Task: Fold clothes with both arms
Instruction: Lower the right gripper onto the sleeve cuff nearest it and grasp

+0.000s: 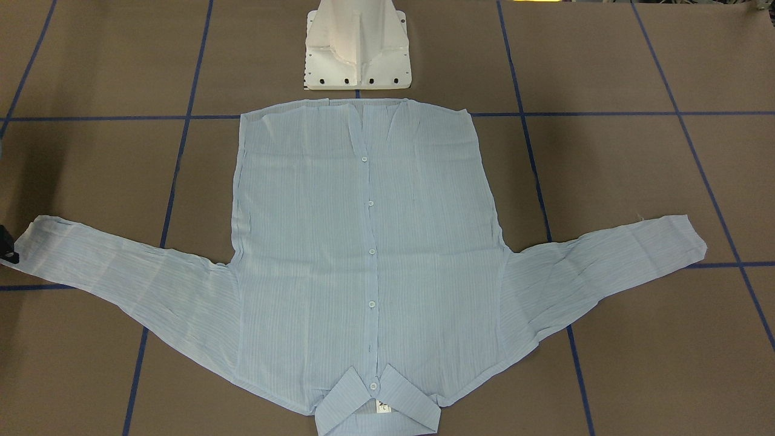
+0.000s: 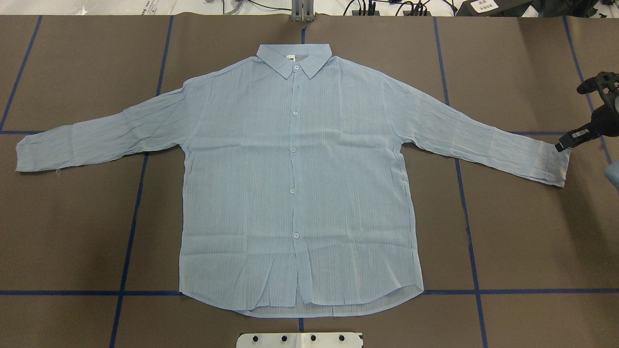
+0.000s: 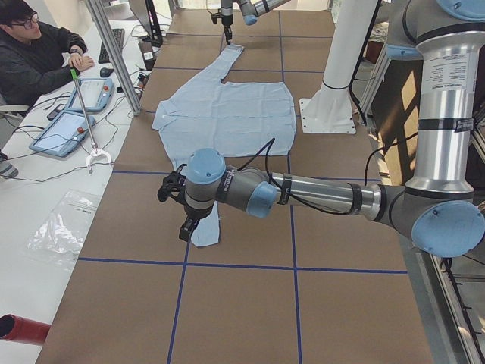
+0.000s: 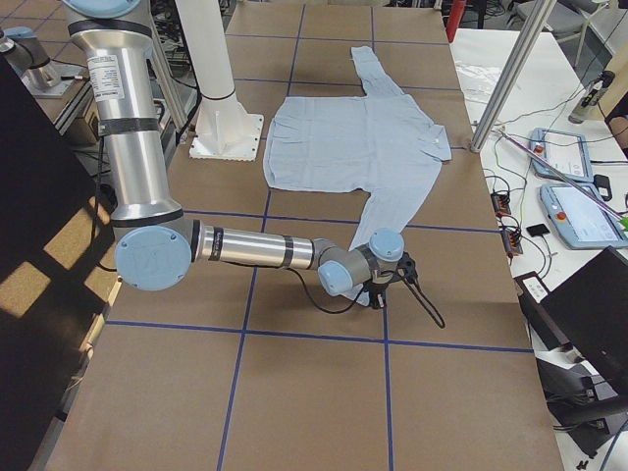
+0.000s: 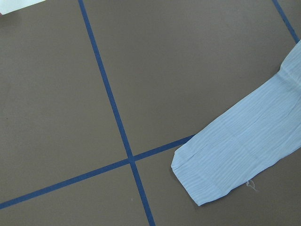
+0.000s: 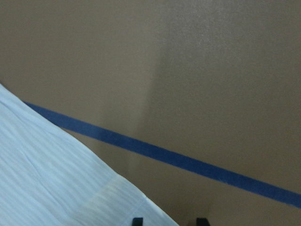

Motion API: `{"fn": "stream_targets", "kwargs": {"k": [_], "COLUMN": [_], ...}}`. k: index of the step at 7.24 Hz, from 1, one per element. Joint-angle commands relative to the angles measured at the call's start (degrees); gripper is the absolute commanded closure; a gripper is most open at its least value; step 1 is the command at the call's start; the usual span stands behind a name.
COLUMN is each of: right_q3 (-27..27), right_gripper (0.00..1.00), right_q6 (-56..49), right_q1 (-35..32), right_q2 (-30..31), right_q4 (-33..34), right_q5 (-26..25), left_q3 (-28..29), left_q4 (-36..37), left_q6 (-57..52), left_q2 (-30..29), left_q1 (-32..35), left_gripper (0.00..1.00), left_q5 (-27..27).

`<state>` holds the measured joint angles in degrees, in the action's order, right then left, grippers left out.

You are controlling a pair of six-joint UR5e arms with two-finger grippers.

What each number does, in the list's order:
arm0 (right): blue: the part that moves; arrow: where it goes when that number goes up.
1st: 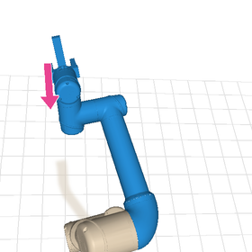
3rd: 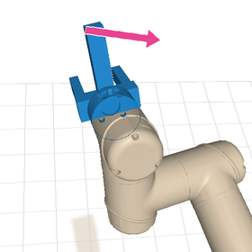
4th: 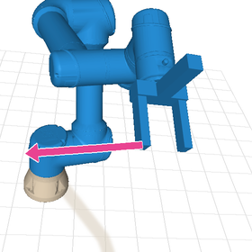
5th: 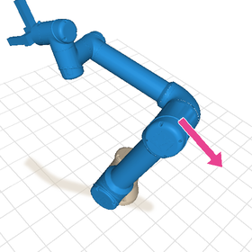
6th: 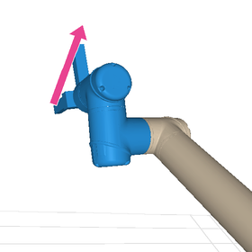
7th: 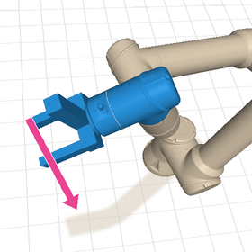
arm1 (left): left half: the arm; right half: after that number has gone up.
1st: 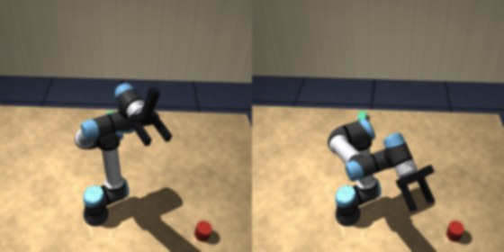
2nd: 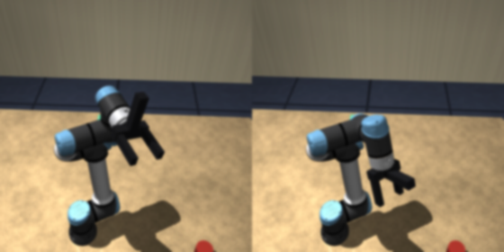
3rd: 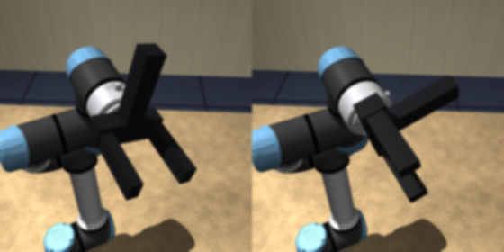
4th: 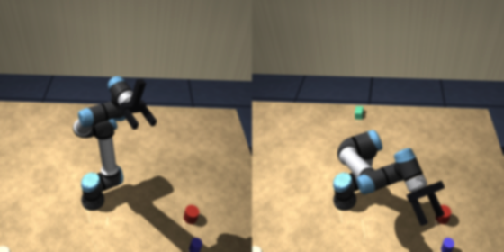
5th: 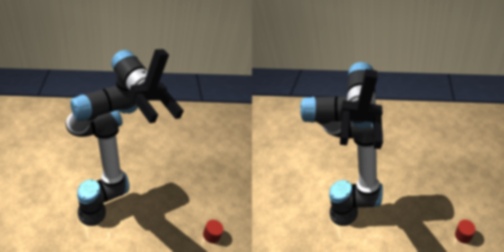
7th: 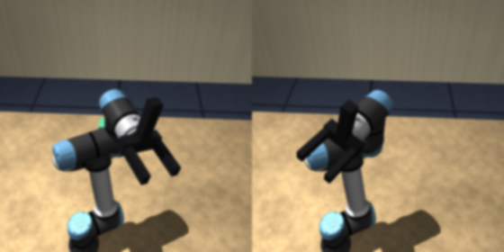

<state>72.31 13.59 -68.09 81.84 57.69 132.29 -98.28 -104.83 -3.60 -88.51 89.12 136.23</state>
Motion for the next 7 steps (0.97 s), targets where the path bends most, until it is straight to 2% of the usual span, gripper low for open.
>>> {"fn": "stream_targets", "kwargs": {"k": [1,5,7], "right_q3": [-0.06,-0.94,-1.12], "right_gripper": [0.52,0.49,0.53], "right_q6": [0.04,0.04,0.04], "right_q1": [0.15,0.59,0.68], "right_q2": [-0.10,-0.10,-0.19], "right_q4": [0.32,0.59,0.67], "right_q5": [0.07,-1.16,-1.07], "left_q3": [0.02,-0.06,-0.33], "left_q4": [0.07,0.07,0.15], "left_q6": [0.00,0.00,0.00], "left_q2": [0.00,0.00,0.00], "left_q1": [0.00,0.00,0.00], "left_gripper": [0.00,0.00,0.00], "left_q5": [0.00,0.44,1.15]}}
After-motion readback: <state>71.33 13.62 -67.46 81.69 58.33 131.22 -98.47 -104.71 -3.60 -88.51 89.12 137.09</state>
